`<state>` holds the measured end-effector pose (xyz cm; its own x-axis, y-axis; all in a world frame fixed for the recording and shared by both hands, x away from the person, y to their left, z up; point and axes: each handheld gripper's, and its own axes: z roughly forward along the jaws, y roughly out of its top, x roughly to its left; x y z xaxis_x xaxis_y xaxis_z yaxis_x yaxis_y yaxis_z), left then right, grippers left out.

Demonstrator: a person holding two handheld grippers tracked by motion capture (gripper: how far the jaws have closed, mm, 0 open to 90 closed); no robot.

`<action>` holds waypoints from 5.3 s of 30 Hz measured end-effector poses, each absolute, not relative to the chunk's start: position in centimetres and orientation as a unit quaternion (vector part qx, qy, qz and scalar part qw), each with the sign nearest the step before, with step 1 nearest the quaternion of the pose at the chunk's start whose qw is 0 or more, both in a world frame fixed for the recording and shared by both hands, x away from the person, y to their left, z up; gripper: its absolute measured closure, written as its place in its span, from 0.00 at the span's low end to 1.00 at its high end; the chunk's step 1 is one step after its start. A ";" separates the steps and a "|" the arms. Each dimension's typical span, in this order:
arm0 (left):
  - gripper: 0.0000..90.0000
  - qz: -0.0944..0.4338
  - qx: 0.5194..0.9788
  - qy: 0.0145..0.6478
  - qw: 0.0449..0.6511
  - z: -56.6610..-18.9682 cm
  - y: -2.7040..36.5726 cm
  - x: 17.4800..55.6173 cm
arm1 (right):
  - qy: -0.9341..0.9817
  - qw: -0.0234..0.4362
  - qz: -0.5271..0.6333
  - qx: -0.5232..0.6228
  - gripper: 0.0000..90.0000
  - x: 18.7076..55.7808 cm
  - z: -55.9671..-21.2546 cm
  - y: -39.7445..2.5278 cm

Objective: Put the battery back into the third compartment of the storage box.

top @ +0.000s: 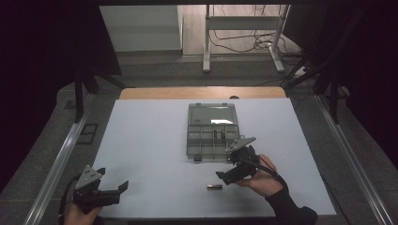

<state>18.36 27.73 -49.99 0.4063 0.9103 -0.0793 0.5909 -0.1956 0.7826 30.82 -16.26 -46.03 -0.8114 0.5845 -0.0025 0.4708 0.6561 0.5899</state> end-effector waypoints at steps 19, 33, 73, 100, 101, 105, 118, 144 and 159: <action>0.03 0.204 0.744 0.504 0.388 -50.0 27.8 18.4 | 0.937 0.052 0.248 0.239 0.45 28.3 -48.9 -13.8; 0.03 0.202 0.744 0.504 0.389 -50.0 27.9 18.4 | 0.964 0.045 0.205 0.162 0.85 28.0 -50.5 -12.5; 0.03 0.201 0.744 0.505 0.389 -50.0 27.9 18.4 | 0.931 0.070 0.277 0.226 0.86 29.7 -47.4 -14.8; 0.03 0.199 0.744 0.506 0.388 -50.0 27.9 18.5 | 0.909 0.082 0.309 0.269 0.86 32.1 -46.0 -15.8; 0.03 0.199 0.744 0.506 0.388 -50.0 27.9 18.5 | 0.907 0.082 0.310 0.272 0.86 32.2 -46.0 -15.8; 0.03 0.200 0.746 0.505 0.387 -50.0 27.8 18.5 | 0.904 0.081 0.314 0.278 0.86 32.5 -45.8 -16.0; 0.03 0.200 0.746 0.505 0.386 -50.1 27.8 18.5 | 0.896 0.087 0.322 0.293 0.86 33.8 -45.0 -16.1; 0.03 0.200 0.746 0.505 0.385 -50.1 27.8 18.5 | 0.887 0.099 0.321 0.317 0.86 36.9 -43.6 -15.7; 0.03 0.199 0.746 0.504 0.386 -50.1 27.8 18.5 | 0.878 0.110 0.317 0.341 0.86 39.3 -43.3 -15.3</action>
<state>18.54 27.81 -50.06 0.4118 0.9067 -0.0910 0.5991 -0.1941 0.7768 39.35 -15.27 -43.29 -0.7438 0.6680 0.0229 0.5283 0.5665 0.6324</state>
